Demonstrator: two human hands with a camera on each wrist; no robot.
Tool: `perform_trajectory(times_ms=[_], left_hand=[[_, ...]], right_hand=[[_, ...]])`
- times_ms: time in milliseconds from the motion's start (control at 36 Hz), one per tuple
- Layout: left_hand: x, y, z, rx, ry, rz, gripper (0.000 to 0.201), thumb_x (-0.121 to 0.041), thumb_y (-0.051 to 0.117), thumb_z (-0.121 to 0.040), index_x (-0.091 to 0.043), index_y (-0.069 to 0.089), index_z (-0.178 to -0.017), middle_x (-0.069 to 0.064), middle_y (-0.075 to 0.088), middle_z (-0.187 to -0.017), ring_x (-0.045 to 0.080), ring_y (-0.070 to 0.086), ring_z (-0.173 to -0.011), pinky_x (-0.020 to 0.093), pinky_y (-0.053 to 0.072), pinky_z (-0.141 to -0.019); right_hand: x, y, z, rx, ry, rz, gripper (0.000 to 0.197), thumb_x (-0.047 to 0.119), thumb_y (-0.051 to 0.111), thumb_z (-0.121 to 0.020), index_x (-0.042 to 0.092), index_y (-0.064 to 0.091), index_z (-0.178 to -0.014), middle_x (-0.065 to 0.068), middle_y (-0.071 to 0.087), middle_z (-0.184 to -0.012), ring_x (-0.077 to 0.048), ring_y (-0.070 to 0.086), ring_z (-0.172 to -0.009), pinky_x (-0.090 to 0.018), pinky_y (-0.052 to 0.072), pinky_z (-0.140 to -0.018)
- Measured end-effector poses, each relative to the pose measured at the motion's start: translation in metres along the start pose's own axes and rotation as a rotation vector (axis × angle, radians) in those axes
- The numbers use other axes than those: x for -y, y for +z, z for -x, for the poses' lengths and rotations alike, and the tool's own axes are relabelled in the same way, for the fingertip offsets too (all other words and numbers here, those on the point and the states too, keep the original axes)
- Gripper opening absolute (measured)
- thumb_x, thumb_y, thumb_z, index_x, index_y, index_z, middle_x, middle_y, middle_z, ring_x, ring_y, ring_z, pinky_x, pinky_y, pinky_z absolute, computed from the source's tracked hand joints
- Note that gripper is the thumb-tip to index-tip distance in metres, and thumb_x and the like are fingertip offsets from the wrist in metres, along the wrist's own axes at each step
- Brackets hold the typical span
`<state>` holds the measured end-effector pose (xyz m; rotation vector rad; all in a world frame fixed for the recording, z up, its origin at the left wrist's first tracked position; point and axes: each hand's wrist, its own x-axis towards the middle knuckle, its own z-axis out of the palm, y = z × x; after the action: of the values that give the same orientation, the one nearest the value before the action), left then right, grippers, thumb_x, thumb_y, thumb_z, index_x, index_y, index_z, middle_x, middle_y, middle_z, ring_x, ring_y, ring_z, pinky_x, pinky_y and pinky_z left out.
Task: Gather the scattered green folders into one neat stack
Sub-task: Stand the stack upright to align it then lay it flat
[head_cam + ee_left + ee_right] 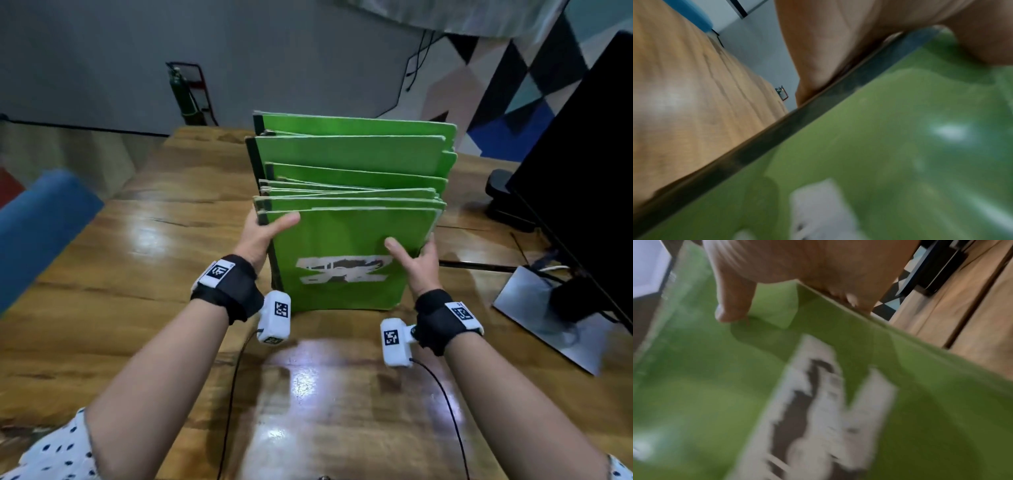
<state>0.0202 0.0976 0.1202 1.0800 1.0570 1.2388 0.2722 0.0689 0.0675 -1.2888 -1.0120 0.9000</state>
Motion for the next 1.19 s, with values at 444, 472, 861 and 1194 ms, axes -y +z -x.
perform_trajectory(times_ms=[444, 472, 861, 1194], left_hand=[[-0.014, 0.001, -0.039, -0.088, 0.033, -0.013, 0.098, -0.049, 0.081, -0.058, -0.014, 0.04, -0.14, 0.009, 0.051, -0.139, 0.03, 0.049, -0.127, 0.055, 0.037, -0.106], [-0.022, 0.006, -0.033, -0.089, 0.036, -0.03, 0.083, -0.038, 0.077, -0.064, -0.013, 0.044, -0.136, 0.009, 0.055, -0.134, 0.03, 0.052, -0.124, 0.055, 0.038, -0.105], [-0.029, 0.016, -0.049, -0.154, -0.055, -0.032, 0.052, -0.038, 0.068, -0.078, -0.006, 0.061, -0.118, 0.011, 0.065, -0.118, 0.029, 0.061, -0.111, 0.047, 0.044, -0.101], [-0.024, 0.01, -0.058, -0.152, -0.077, -0.039, 0.012, -0.016, 0.045, -0.085, -0.009, 0.054, -0.084, 0.011, 0.053, -0.081, 0.022, 0.051, -0.073, 0.035, 0.041, -0.067]], right_hand=[[0.055, 0.008, -0.05, -0.185, -0.194, 0.013, 0.014, 0.004, 0.049, -0.087, 0.017, 0.053, -0.088, 0.002, 0.056, -0.085, -0.005, 0.05, -0.075, -0.019, 0.041, -0.07], [0.053, 0.006, -0.049, -0.174, -0.171, 0.006, 0.015, 0.0, 0.047, -0.088, 0.014, 0.053, -0.088, 0.004, 0.055, -0.082, -0.002, 0.05, -0.074, -0.016, 0.04, -0.069], [0.029, -0.014, -0.054, -0.022, 0.09, 0.024, 0.098, 0.088, 0.042, -0.068, 0.024, 0.04, -0.143, 0.007, 0.042, -0.147, -0.011, 0.038, -0.137, -0.043, 0.024, -0.116], [0.064, 0.001, -0.058, 0.001, 0.074, 0.14, 0.044, 0.038, 0.042, -0.092, 0.011, 0.053, -0.124, -0.001, 0.058, -0.123, -0.019, 0.053, -0.118, -0.046, 0.037, -0.108]])
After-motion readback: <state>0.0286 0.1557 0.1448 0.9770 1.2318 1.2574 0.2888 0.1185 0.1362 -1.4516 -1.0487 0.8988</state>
